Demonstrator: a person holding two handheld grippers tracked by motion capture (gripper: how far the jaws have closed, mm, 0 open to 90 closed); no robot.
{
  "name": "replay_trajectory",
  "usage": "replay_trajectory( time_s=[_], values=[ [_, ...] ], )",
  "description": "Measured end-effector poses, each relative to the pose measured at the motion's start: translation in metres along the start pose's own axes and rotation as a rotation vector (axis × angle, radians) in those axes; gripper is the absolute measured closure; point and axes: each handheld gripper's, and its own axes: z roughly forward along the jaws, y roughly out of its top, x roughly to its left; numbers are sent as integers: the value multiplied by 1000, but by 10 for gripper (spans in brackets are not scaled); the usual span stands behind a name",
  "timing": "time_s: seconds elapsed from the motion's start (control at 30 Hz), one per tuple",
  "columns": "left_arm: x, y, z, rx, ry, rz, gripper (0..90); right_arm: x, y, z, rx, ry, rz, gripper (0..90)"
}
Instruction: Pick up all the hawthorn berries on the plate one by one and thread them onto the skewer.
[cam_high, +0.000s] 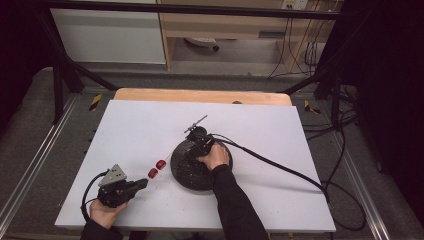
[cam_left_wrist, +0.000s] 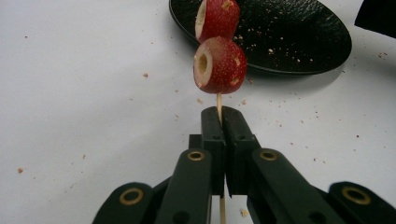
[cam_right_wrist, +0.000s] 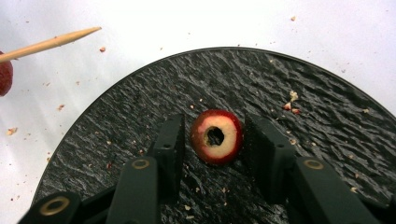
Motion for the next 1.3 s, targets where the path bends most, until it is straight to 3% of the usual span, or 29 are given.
replay_trajectory(
  time_s=[0.37,0.53,0.97,1.3],
  values=[
    [0,0,0,2,1,4,879,-2,1,0,13,14,15,632],
    [0,0,0,1,1,4,879,-2,2,-3,-6,35,26,635],
    [-2,0,0,-1,3,8,878,3,-2,-31,-67,38,37,635],
    [-5,2,1,-6,-8,19,878,3,-22,-54,-138,51,58,636]
  ],
)
